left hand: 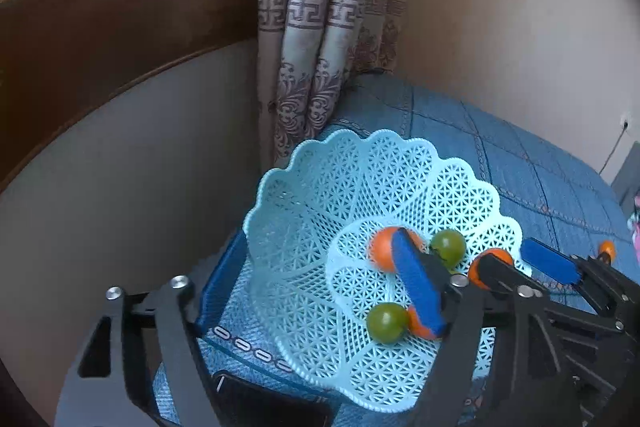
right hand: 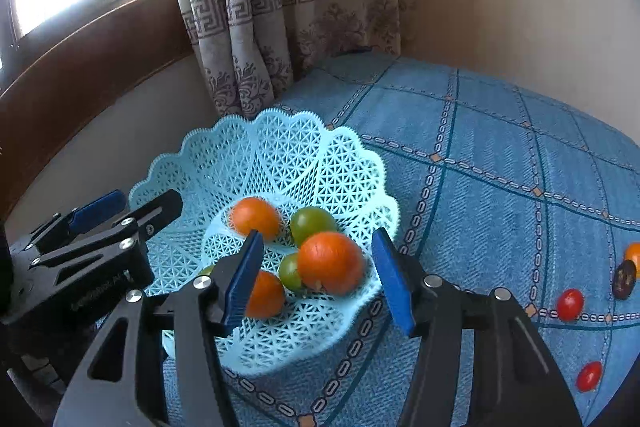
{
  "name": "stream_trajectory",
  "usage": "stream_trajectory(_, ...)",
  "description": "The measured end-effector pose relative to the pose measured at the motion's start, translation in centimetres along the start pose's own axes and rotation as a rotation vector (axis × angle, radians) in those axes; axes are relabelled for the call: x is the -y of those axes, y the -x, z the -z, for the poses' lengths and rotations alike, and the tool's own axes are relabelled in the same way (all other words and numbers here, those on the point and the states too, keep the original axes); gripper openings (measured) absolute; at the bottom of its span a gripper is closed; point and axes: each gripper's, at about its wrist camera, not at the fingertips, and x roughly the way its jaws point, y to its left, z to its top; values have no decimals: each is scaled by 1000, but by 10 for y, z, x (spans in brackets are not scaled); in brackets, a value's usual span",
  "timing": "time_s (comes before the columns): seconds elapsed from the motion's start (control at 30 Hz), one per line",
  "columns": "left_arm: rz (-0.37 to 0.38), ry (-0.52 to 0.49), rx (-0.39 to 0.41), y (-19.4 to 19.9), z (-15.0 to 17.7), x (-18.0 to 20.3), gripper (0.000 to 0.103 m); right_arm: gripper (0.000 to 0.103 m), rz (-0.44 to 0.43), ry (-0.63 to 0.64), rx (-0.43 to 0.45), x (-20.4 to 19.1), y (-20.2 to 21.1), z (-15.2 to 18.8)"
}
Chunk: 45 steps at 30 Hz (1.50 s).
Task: Organize fruits
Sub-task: 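Open both tools to drop the tangerine and orange into the basket, then move both open tools back toward the remaining fruit on the bed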
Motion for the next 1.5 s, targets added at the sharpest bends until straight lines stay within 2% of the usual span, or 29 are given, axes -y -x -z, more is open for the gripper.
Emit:
stream_trajectory(0.13, 0, 1, -1, 1, 0, 0, 77, 57, 3, 12, 17, -3, 5, 2)
stream_trajectory(0.2, -3, -1, 4, 3, 0, 2, 83, 56, 2, 20, 23, -6, 7, 4)
stream_trajectory(0.4, -11, 13, 18, 7, -1, 2, 90, 57, 0, 10, 35, -4, 13, 7)
stream_trajectory(0.97, -14, 3, 52, 20, -2, 9, 96, 60, 37, -62, 50, 21, 24, 15)
stream_trajectory(1.17, -6, -19, 62, 25, -1, 18, 98, 62, 56, -92, 63, 35, 33, 17)
stream_trajectory(1.27, -6, -39, 63, 27, 0, 25, 100, 66, 71, -111, 75, 43, 37, 18)
stream_trajectory(1.5, 8, -77, 71, 34, 5, 39, 100, 66, 101, -153, 82, 64, 45, 24)
